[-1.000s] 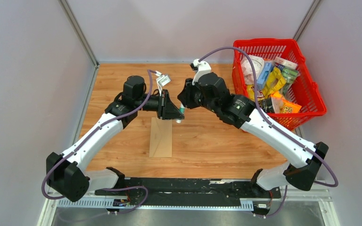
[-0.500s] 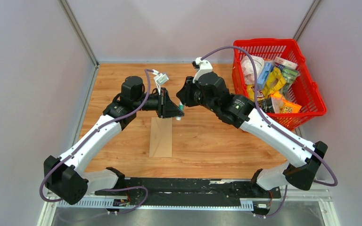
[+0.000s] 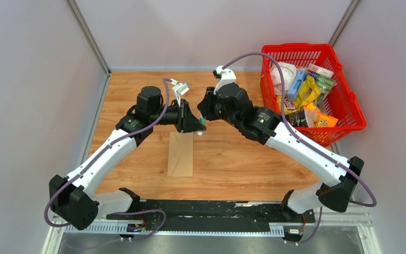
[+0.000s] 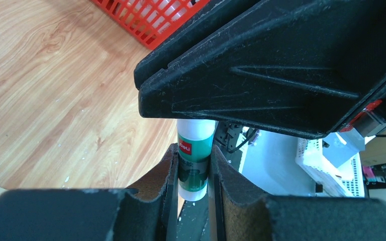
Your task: Place the letter into the envelope and seal it
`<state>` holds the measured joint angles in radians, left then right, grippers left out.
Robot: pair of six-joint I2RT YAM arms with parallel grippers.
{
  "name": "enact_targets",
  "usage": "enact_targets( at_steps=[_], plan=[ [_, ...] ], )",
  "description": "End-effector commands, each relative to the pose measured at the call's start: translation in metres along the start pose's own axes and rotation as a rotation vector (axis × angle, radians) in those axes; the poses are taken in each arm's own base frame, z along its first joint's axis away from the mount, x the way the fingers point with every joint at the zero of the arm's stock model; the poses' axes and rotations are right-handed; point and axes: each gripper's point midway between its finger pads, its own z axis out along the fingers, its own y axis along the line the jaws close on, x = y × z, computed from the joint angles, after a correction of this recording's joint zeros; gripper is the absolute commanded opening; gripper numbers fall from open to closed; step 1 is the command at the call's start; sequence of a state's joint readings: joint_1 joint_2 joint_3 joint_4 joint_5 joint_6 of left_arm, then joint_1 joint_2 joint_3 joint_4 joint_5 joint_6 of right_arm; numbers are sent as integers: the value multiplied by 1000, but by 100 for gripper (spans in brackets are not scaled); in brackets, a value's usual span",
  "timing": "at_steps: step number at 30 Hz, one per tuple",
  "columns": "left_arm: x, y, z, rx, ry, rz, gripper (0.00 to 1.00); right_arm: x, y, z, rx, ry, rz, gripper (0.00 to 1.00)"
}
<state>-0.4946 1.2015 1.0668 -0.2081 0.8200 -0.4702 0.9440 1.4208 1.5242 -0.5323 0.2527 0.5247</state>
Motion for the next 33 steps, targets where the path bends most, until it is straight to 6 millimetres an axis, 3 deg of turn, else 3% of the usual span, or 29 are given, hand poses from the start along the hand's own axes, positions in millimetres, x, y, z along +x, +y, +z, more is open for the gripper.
enact_targets(
  at_steps=[1, 19, 29, 33],
  plan=[
    [-79, -10, -14, -47, -272, 192, 0, 92, 8, -11, -33, 321, -95, 17],
    [-85, -5, -12, -45, -260, 195, 0, 103, 5, -7, -6, 363, -133, 17],
    [-73, 1, -5, -20, -214, 152, 0, 86, 13, -3, -9, 326, -140, 18],
    [-58, 5, 2, 7, -148, 102, 0, 72, 7, 2, 33, 290, -149, 29]
  ],
)
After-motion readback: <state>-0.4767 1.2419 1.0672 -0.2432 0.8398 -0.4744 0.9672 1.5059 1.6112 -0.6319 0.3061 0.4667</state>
